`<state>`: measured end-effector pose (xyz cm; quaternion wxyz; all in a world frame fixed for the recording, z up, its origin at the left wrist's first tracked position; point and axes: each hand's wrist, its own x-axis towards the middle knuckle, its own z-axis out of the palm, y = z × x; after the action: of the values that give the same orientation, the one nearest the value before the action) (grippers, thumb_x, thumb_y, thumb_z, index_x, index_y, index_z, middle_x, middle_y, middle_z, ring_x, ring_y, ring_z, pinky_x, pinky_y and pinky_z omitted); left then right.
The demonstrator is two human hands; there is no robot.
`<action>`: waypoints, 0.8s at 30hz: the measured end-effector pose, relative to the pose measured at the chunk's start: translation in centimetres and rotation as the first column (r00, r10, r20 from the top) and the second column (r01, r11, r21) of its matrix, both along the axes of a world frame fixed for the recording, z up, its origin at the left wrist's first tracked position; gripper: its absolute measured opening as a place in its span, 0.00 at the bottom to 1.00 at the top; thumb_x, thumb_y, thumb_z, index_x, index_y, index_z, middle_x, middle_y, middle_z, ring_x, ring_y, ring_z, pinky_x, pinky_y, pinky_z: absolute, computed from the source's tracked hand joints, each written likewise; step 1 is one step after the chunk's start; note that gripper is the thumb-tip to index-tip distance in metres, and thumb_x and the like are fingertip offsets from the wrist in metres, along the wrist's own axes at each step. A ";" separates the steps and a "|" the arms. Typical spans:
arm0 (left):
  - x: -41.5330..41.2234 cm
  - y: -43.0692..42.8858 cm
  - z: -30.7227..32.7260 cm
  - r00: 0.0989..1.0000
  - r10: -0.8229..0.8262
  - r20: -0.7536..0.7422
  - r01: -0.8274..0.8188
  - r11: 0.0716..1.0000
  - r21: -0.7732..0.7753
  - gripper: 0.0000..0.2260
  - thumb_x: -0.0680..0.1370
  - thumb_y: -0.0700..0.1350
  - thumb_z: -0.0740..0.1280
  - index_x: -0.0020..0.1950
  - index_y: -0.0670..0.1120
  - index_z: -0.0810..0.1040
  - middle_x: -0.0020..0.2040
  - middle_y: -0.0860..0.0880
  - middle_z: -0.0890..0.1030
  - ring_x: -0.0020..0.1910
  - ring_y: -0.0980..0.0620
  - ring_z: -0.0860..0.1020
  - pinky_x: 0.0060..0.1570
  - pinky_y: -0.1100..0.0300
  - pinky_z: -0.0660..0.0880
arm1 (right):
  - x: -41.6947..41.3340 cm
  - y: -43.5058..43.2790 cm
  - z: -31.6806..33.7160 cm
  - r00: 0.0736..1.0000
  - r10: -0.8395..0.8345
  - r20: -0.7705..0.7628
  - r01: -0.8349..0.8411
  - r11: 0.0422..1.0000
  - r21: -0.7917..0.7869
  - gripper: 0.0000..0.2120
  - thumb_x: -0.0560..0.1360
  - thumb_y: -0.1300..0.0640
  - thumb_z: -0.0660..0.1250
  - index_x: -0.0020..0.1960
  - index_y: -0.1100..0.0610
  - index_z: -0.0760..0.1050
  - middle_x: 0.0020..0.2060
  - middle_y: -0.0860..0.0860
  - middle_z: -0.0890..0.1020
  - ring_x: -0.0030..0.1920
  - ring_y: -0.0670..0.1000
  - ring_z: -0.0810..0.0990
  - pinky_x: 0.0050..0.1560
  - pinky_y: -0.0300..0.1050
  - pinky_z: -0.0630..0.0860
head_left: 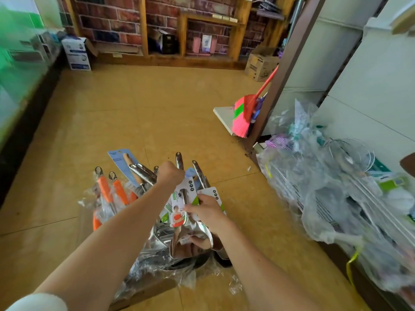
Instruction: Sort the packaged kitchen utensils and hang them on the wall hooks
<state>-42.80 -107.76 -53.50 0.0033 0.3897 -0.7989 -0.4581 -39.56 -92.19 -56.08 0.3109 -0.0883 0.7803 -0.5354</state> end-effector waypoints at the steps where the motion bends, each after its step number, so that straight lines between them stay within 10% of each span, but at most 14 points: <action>1: 0.2 -0.2 0.3 0.999 0.044 -0.018 -0.043 0.998 0.051 0.18 0.77 0.44 0.71 0.32 0.43 0.66 0.29 0.47 0.69 0.27 0.50 0.67 0.27 0.61 0.63 | 0.0 0.2 0.2 1.000 0.006 0.005 -0.006 1.000 -0.025 0.06 0.72 0.62 0.74 0.47 0.54 0.81 0.46 0.52 0.86 0.47 0.51 0.83 0.48 0.42 0.77; 10: 1.6 0.5 4.0 0.984 0.136 -0.119 -0.086 0.932 0.352 0.11 0.75 0.51 0.73 0.49 0.44 0.79 0.39 0.46 0.78 0.38 0.48 0.75 0.38 0.56 0.71 | 0.3 1.9 2.7 0.999 0.012 0.039 -0.007 0.993 -0.120 0.12 0.74 0.65 0.72 0.56 0.58 0.79 0.51 0.52 0.86 0.53 0.52 0.84 0.59 0.50 0.79; 24: 2.6 12.8 18.4 0.813 -0.100 -0.574 0.340 0.881 0.328 0.07 0.76 0.46 0.72 0.50 0.44 0.82 0.45 0.48 0.81 0.40 0.50 0.77 0.39 0.56 0.76 | 0.6 12.8 14.0 0.955 -0.187 -0.232 0.118 0.952 -0.282 0.11 0.77 0.61 0.71 0.59 0.57 0.79 0.50 0.47 0.86 0.47 0.42 0.84 0.41 0.30 0.76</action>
<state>-40.21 -94.94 -35.07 0.0911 0.1382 -0.6892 -0.7054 -39.00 -79.38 -42.06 0.1505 -0.1363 0.7397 -0.6415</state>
